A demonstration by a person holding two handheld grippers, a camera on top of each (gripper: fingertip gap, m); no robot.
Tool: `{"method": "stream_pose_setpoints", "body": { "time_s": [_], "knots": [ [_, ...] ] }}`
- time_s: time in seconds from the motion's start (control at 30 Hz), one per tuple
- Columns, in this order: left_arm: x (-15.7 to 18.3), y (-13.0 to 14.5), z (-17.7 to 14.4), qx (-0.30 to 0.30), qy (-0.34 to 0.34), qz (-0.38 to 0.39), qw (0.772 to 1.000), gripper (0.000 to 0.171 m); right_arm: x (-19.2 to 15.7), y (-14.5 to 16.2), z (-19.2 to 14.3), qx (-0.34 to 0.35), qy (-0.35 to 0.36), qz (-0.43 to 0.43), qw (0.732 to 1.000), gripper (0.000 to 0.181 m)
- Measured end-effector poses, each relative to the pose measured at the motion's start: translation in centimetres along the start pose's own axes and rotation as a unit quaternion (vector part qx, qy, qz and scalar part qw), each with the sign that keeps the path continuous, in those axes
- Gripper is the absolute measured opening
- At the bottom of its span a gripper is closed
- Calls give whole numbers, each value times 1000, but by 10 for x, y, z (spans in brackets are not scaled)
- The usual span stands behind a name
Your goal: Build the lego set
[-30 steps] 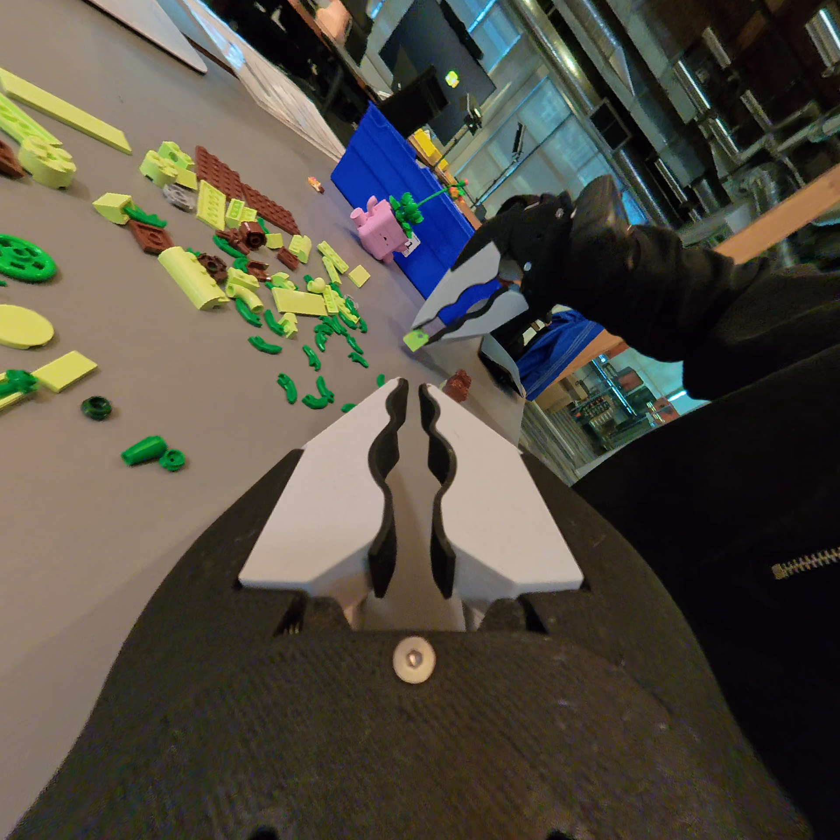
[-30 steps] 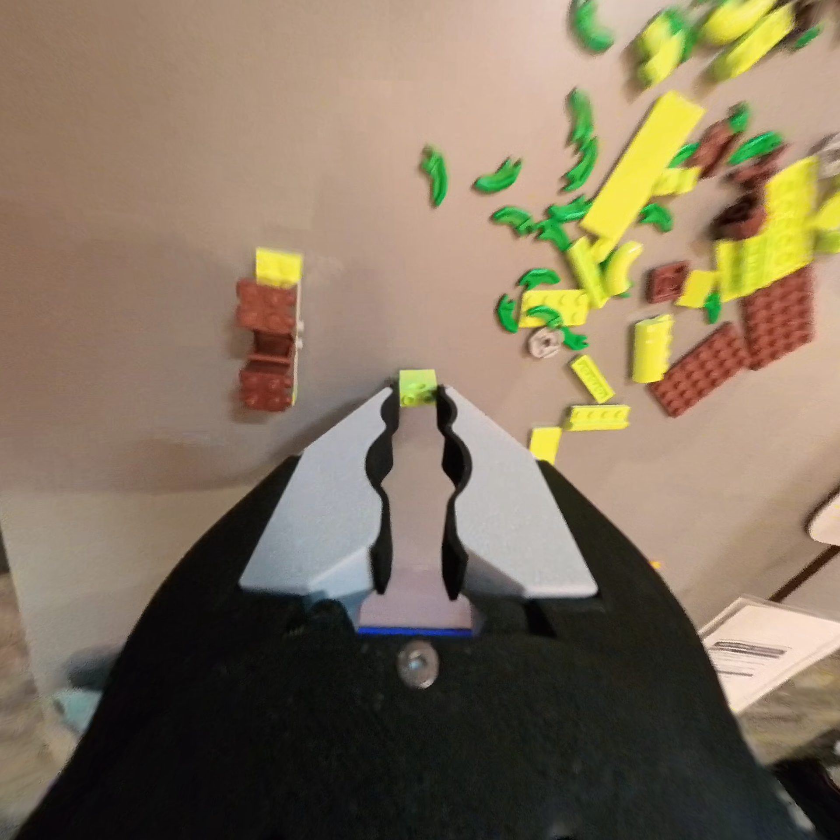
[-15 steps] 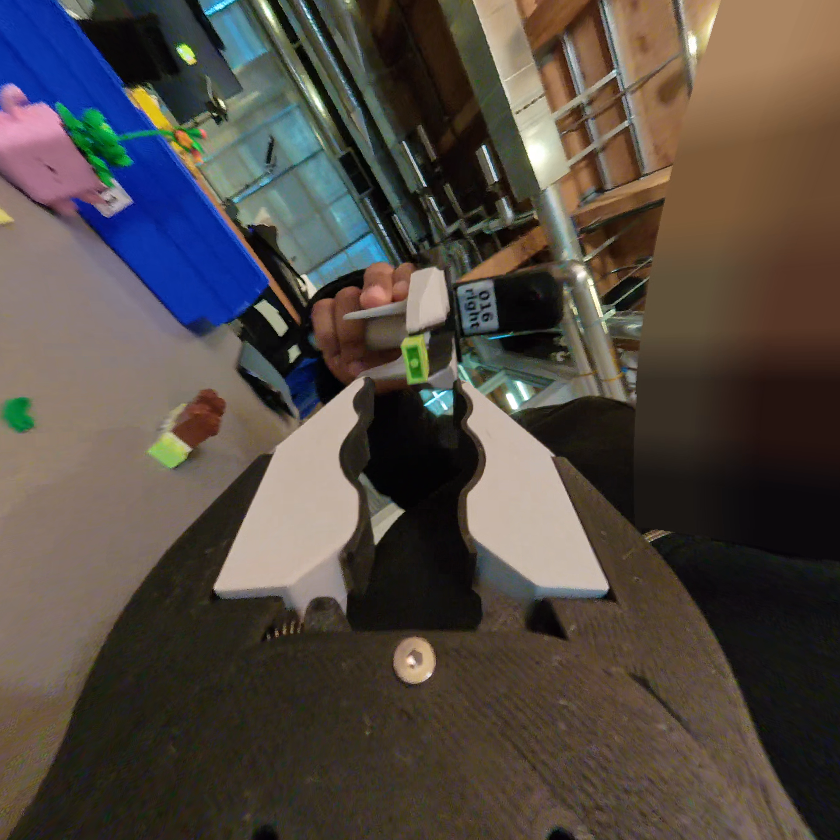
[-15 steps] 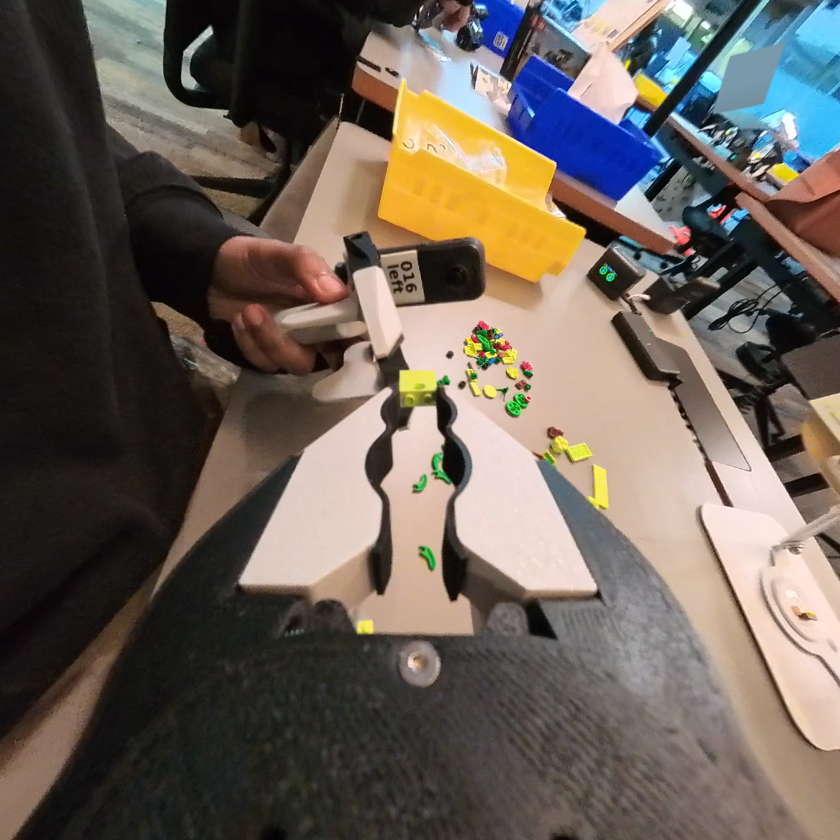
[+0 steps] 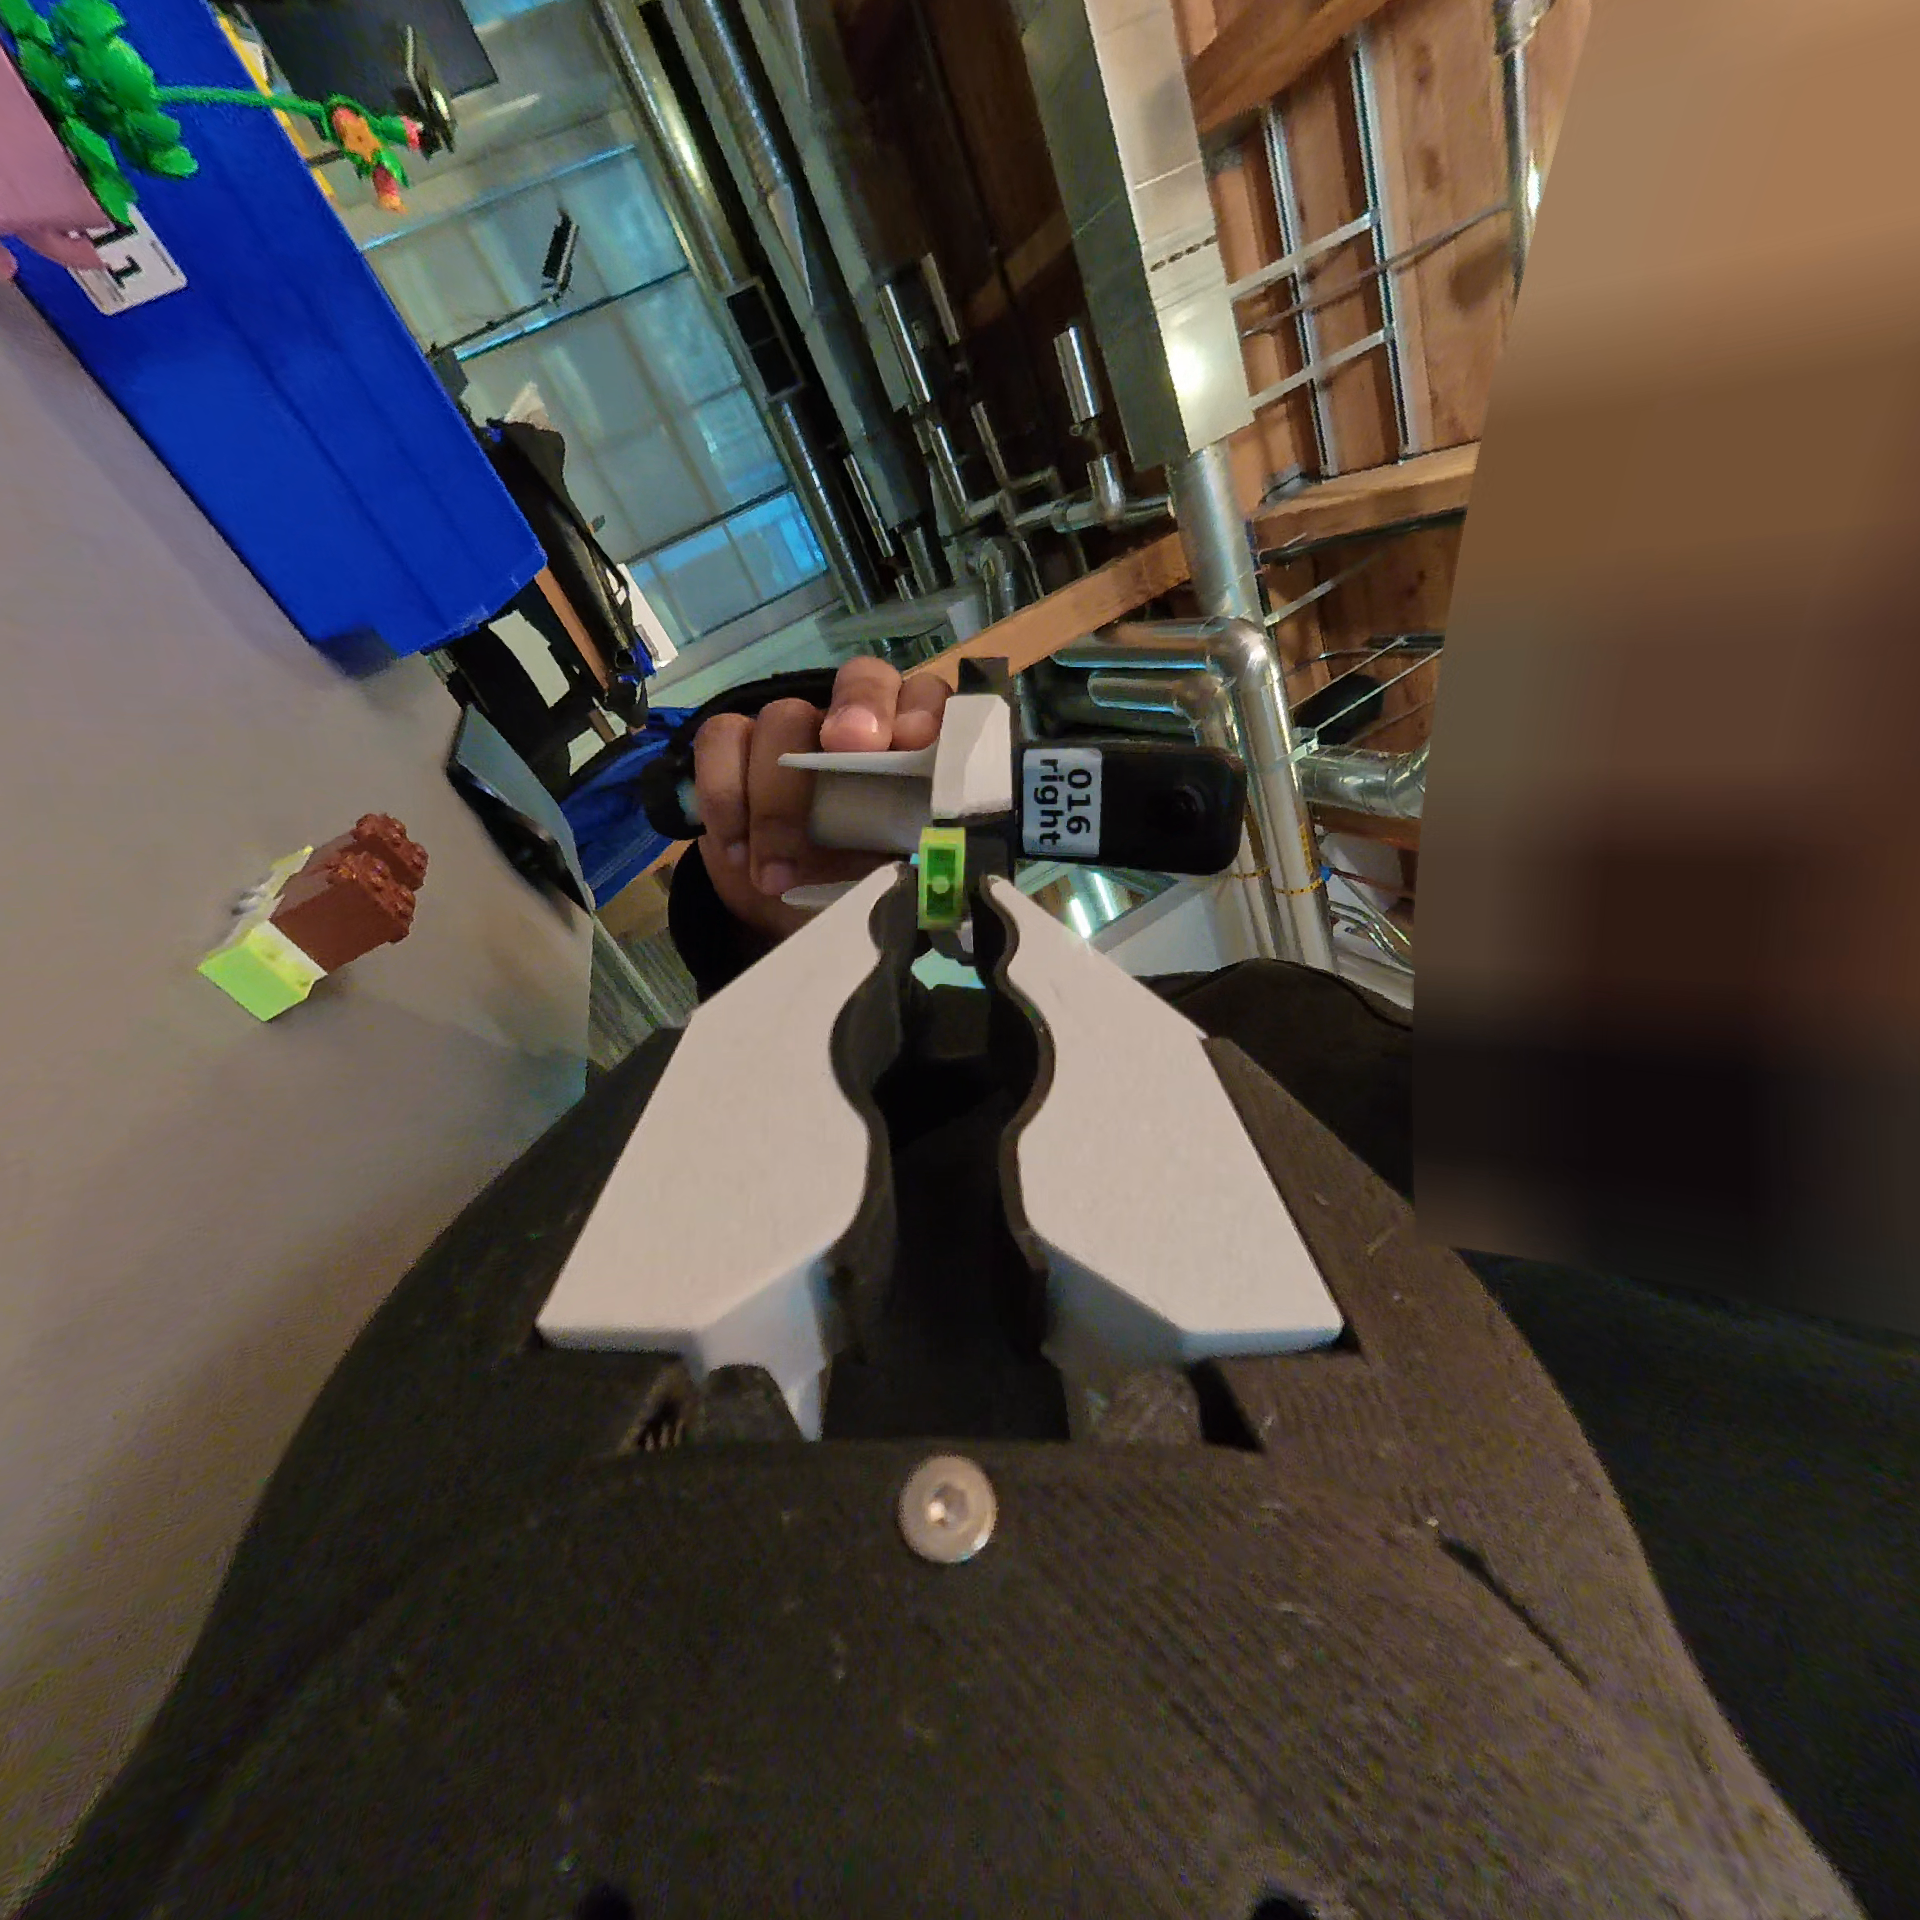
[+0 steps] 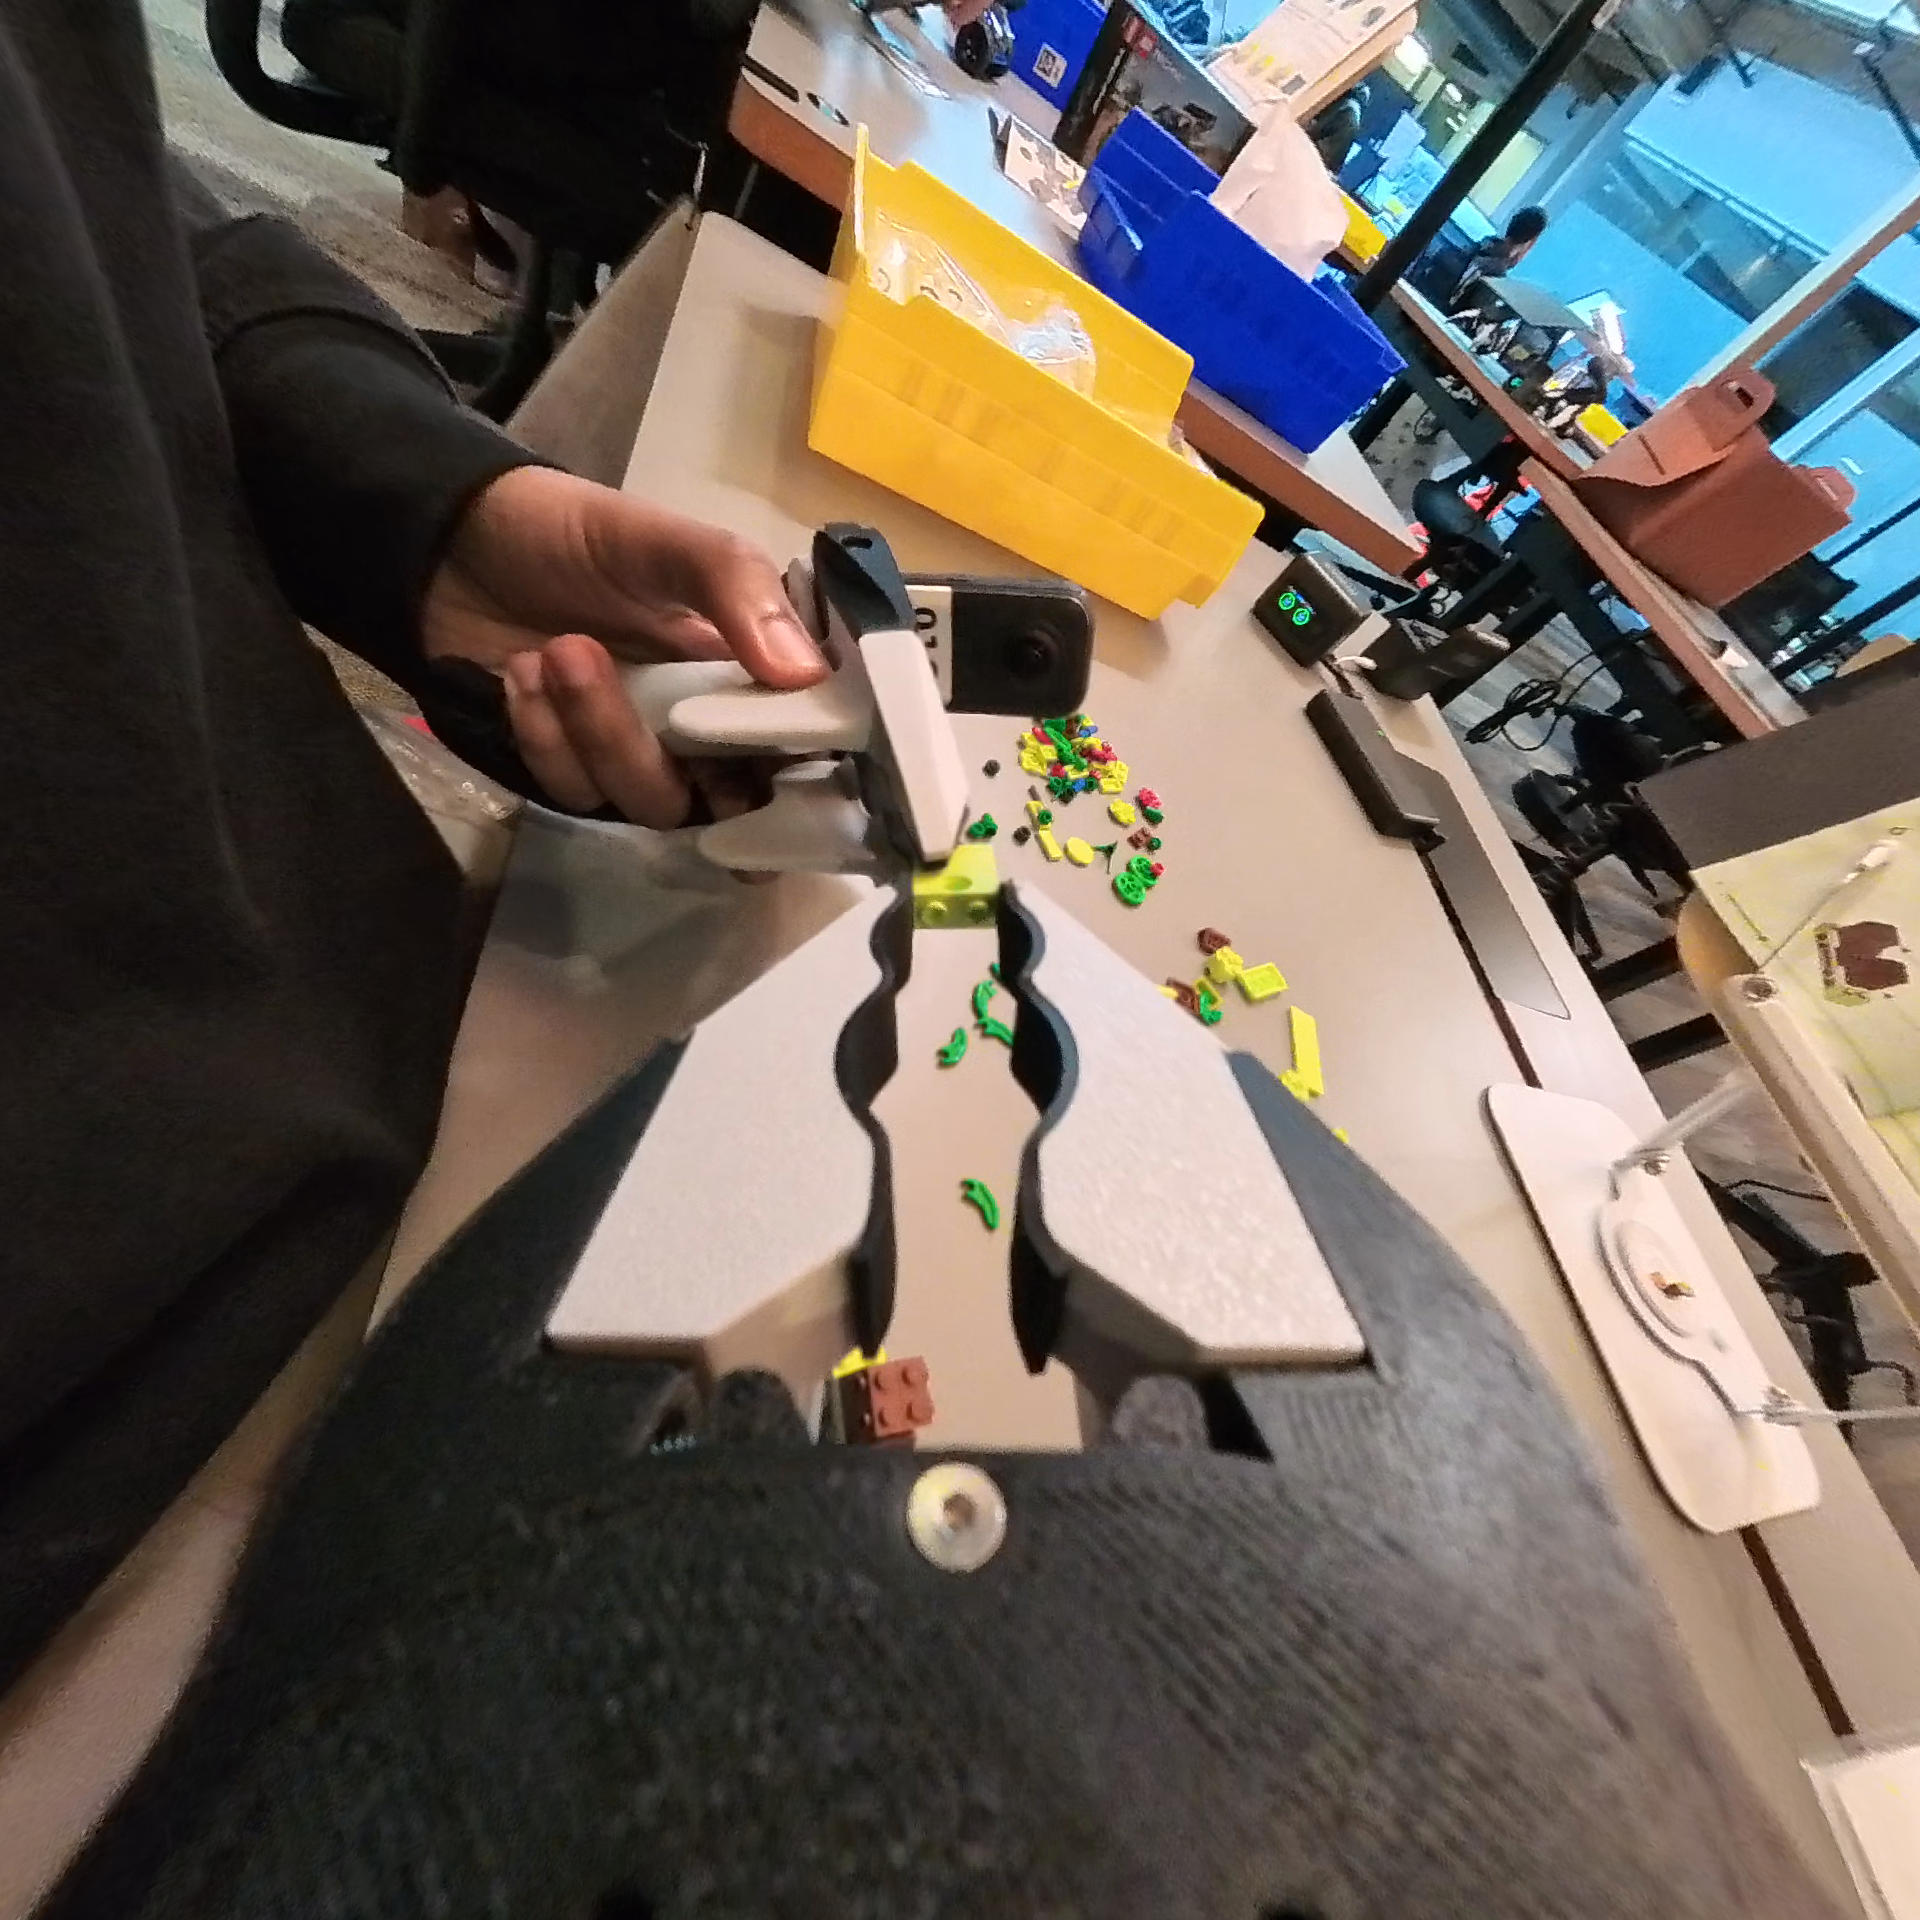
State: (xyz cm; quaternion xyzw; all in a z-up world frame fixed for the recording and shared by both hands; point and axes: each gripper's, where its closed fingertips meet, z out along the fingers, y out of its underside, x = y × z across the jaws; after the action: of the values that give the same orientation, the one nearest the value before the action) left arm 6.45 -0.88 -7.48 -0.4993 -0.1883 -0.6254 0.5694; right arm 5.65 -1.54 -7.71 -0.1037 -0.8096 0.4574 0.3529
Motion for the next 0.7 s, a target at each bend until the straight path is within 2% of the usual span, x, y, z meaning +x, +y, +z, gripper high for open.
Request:
{"method": "stream_pose_setpoints", "body": {
  "time_s": [0.13, 0.27, 0.33, 0.7],
  "knots": [
    [-2, 1, 1, -3, -1, -2, 1000, 6, -1, 1, -1, 0, 0, 6, 1000, 14],
    [-4, -2, -2, 3, -5, -4, 1000, 13, 0, 4, -2, -6, 1, 3, 1000, 14],
    [-5, -3, -4, 4, -7, -6, 1000, 6, -1, 5, -3, -7, -3, 6, 1000, 14],
    [-11, 1, -3, -8, -29, -8, 1000, 5, -5, 15, 2, -26, -11, 10, 1000, 14]
  ]
}}
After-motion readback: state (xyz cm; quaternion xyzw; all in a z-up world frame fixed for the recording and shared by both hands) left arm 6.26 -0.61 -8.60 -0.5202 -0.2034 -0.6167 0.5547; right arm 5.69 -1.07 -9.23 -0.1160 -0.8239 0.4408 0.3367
